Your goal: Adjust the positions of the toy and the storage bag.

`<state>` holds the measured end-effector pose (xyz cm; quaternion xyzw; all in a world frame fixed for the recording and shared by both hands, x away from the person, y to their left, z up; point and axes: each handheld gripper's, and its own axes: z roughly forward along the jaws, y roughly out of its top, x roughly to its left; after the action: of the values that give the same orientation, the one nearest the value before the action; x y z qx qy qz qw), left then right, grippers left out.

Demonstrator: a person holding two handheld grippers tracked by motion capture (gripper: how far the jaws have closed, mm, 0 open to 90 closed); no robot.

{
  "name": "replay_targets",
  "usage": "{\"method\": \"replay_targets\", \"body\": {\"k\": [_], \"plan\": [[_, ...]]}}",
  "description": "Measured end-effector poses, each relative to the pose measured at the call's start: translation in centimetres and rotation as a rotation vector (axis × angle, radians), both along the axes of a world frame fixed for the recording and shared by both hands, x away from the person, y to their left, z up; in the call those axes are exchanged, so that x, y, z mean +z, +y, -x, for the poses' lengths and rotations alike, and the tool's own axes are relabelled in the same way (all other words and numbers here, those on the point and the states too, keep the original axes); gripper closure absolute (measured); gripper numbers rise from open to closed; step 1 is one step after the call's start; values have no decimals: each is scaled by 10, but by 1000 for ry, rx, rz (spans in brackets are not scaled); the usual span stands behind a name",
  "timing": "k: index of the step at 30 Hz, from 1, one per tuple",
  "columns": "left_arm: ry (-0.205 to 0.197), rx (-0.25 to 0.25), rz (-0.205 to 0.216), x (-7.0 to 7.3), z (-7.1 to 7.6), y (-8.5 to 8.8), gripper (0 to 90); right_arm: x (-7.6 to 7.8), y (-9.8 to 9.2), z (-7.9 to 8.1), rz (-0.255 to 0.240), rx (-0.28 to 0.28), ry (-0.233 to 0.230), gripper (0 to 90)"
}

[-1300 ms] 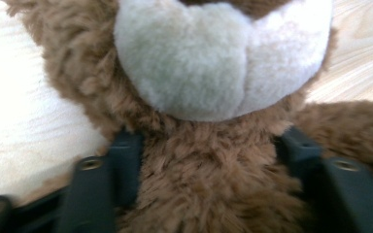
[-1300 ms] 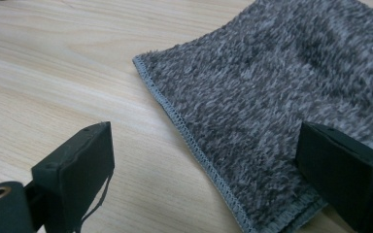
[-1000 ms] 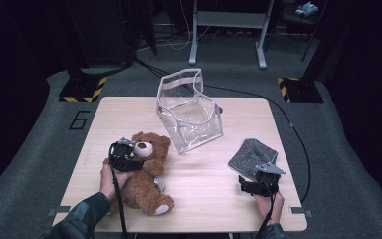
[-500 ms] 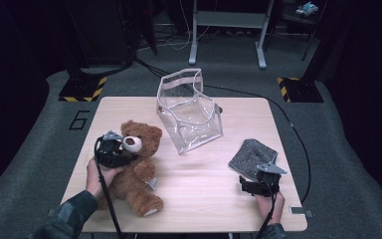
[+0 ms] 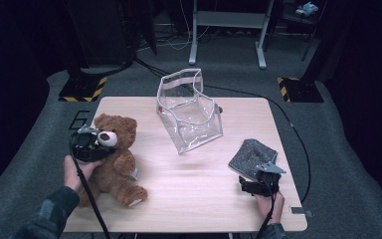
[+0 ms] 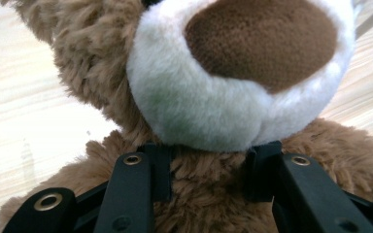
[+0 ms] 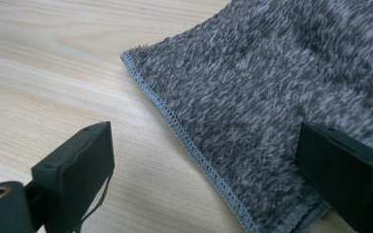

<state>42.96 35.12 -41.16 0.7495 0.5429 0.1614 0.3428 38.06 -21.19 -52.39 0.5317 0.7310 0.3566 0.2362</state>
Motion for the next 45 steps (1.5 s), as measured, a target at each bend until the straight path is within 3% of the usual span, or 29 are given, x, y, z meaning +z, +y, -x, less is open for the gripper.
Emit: {"method": "replay_targets", "body": {"k": [1,4,7,8,11,15,22,24,32,36,38,45], "plan": [[28,-13,-16,-1,-3,3,619,0,0,0,0,-2,3,65],[46,8,-20,-10,-15,9,599,1,2,-1,1,12,-4,65],[86,49,-1,-20,-26,11,569,4,6,-1,9,13,1,67],[98,75,26,-24,-30,10,559,5,7,-2,9,19,0,67],[131,75,18,-33,-41,12,529,12,12,-3,15,27,1,70],[139,76,9,-38,-47,8,467,23,18,-6,17,55,-26,76],[140,76,-9,-31,-47,5,311,44,34,-16,7,90,-44,83],[119,94,-8,-25,-44,5,276,48,38,-20,13,99,-50,83],[4,65,-17,14,-34,0,206,54,46,-27,10,118,-55,84],[-56,30,-3,29,-30,-18,197,53,46,-26,6,112,-41,84],[-67,2,0,35,-29,-31,187,52,45,-27,10,113,-43,84],[-108,-80,40,39,-31,-79,158,49,40,-24,6,99,-34,84]]}}
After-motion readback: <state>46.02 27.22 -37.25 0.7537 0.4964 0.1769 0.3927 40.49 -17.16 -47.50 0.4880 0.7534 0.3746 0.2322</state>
